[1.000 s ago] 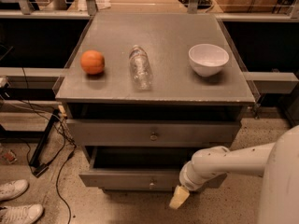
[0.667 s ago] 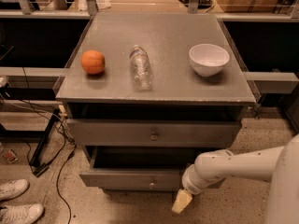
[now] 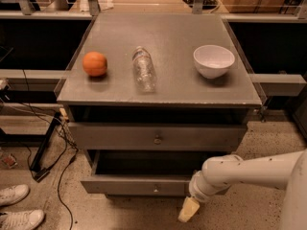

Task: Open middle drawer

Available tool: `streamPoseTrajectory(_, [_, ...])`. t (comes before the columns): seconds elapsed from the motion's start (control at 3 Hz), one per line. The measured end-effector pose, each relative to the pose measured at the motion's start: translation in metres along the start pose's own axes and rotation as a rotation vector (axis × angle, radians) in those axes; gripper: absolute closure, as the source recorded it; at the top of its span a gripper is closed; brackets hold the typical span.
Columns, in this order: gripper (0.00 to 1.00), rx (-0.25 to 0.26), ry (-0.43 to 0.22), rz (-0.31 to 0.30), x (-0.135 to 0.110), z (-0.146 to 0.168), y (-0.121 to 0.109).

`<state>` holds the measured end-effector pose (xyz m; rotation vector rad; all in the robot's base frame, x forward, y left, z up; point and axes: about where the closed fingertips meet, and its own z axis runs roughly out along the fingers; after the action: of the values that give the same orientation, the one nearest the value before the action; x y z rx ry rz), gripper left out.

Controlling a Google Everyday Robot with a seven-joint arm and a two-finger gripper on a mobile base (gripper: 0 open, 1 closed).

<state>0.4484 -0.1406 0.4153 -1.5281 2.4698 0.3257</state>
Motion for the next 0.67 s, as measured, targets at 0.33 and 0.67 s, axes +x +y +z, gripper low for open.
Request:
streamPoseTrajectory(0.33, [0.00,-0.015,-0.001,0.014,0.0105,-0.0096,0.0127])
streamPoseTrajectory(0.67, [0.00,-0.017,0.001,0.020,0.0136,-0.0128,0.0158])
